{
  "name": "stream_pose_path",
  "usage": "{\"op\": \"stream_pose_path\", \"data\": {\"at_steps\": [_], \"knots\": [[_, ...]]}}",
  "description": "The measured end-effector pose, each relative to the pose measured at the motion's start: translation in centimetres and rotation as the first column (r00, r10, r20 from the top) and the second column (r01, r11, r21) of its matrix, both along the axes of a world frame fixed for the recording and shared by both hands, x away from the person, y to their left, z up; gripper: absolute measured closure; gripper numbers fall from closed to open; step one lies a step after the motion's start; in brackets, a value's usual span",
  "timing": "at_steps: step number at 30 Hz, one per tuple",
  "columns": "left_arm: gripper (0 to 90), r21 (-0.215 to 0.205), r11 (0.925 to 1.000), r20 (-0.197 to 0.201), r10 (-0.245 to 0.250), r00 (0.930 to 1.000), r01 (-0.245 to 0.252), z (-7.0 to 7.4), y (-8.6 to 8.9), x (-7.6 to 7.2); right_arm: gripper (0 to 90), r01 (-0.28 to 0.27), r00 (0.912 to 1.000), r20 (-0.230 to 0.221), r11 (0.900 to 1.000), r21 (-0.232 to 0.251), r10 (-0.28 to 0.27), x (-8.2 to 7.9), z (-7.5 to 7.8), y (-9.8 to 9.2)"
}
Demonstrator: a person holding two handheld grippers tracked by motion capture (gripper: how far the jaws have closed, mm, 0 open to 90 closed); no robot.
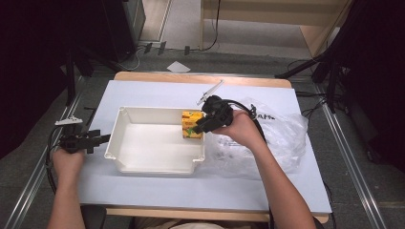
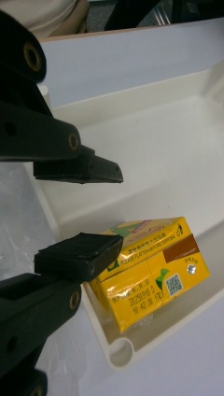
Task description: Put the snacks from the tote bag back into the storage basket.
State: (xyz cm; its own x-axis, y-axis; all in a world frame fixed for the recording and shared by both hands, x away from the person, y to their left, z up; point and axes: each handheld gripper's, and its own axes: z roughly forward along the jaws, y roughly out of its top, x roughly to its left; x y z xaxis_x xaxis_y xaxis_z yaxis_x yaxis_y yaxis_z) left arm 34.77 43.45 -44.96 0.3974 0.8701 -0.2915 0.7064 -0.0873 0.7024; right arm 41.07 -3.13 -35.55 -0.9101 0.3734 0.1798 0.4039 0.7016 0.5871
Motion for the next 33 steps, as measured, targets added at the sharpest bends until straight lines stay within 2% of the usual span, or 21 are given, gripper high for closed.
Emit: {"op": "stream_pose_path", "data": {"at_steps": [10, 16, 26, 33], "knots": [[28.8, 0.0, 1.0, -0.001, 0.002, 1.0, -0.002, 0.0, 0.0, 0.0, 53.0, 0.021, 0.9997, 0.015, 1.0, 0.021, -0.022, 0.3, 0.5, -1.1], [28.8, 0.0, 1.0, -0.002, 0.004, 1.0, -0.004, 0.0, -0.1, 0.0, 50.9, 0.024, 0.9996, 0.013, 0.999, 0.027, -0.025, 0.5, 0.8, -1.8], [28.8, 0.003, 1.0, -0.006, -0.003, 1.0, 0.003, -0.1, -0.1, 0.1, 49.7, 0.067, 0.9977, 0.013, 0.996, 0.054, -0.067, 1.1, 1.3, -3.6], [28.8, 0.003, 1.0, -0.008, -0.004, 1.0, 0.004, -0.1, -0.2, 0.2, 49.5, 0.093, 0.9956, 0.004, 0.994, 0.049, -0.093, 1.5, 1.1, -4.4]]}}
